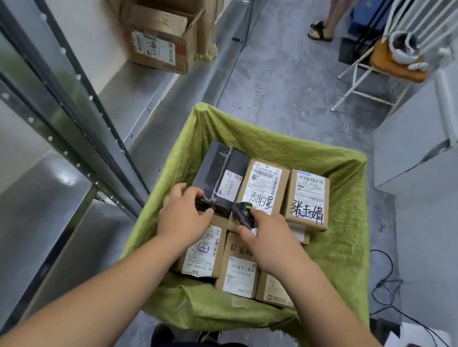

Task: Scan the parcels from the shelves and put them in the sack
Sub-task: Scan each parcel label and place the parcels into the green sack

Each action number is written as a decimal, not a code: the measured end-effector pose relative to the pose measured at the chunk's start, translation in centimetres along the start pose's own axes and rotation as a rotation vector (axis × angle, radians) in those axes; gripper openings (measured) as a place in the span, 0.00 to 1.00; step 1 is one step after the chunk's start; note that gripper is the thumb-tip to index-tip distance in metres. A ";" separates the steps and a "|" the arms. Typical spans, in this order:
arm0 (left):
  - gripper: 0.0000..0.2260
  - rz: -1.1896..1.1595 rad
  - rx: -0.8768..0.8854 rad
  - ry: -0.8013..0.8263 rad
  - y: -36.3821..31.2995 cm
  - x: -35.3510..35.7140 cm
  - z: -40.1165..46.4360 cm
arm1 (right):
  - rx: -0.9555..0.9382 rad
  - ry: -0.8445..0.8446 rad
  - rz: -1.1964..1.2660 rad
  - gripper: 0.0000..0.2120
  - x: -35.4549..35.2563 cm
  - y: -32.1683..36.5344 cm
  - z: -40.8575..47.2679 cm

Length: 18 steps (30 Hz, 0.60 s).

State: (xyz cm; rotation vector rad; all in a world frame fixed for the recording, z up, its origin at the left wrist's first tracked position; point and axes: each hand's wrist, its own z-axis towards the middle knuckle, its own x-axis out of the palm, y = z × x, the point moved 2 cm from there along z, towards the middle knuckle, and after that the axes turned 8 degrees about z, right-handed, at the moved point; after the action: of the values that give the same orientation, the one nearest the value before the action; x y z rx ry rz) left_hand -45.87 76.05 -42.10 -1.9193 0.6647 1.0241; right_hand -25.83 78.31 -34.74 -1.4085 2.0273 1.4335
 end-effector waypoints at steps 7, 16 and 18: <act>0.28 0.156 0.216 0.033 1.1 -2.8 -4.5 | 0.070 -0.093 0.059 0.27 3.1 1.4 -3.2; 0.36 0.454 0.355 -0.111 4.5 -5.1 -10.2 | 0.077 -0.203 0.113 0.31 7.5 2.2 -8.1; 0.35 0.436 0.341 -0.125 5.5 -5.5 -11.3 | 0.068 -0.211 0.117 0.32 8.3 2.4 -9.1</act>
State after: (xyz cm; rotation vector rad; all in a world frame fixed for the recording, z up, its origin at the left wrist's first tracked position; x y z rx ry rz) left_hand -48.28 63.87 -36.27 -1.4325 1.1369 1.1939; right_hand -29.27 66.25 -34.89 -1.0777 2.0302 1.4761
